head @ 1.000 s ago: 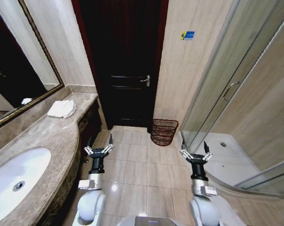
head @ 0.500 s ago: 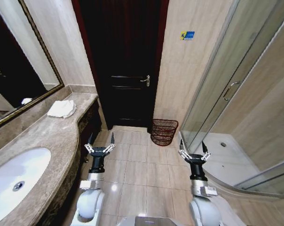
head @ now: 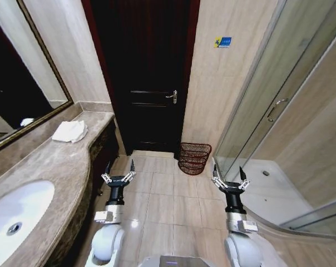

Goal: Discard the used towel into the hamper.

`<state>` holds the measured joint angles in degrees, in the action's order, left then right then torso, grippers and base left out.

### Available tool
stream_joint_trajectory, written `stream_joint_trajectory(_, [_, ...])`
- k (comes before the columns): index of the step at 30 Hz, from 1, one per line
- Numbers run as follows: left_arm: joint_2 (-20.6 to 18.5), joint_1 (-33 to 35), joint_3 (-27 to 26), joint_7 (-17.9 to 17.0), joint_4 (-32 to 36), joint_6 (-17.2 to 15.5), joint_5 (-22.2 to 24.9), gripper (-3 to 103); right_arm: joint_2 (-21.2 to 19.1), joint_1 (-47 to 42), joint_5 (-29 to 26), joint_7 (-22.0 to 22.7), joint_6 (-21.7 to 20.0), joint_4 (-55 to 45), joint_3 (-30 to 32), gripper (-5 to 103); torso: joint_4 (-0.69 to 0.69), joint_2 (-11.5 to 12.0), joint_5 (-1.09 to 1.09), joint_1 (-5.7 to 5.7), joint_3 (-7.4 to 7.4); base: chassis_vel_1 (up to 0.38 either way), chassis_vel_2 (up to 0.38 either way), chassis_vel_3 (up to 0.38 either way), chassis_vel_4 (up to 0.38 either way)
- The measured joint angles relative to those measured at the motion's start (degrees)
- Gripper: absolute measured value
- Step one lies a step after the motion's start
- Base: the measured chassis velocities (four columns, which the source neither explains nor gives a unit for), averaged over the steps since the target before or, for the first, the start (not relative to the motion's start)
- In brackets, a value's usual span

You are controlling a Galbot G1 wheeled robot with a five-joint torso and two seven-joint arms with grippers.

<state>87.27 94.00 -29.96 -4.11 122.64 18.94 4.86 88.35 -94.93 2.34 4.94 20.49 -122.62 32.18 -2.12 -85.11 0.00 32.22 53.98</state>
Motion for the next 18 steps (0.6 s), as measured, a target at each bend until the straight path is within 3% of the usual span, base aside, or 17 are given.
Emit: stream_joint_trajectory(18, [1.05, -0.78, -0.80, -1.46, -1.15, 1.27, -0.90, 100, 0.01, -0.34, 0.44, -0.01, 0.89, -0.07, 0.17, 100, 0.00, -0.01, 0.00, -0.04, -0.01, -0.059, 0.066, 0.061, -0.062])
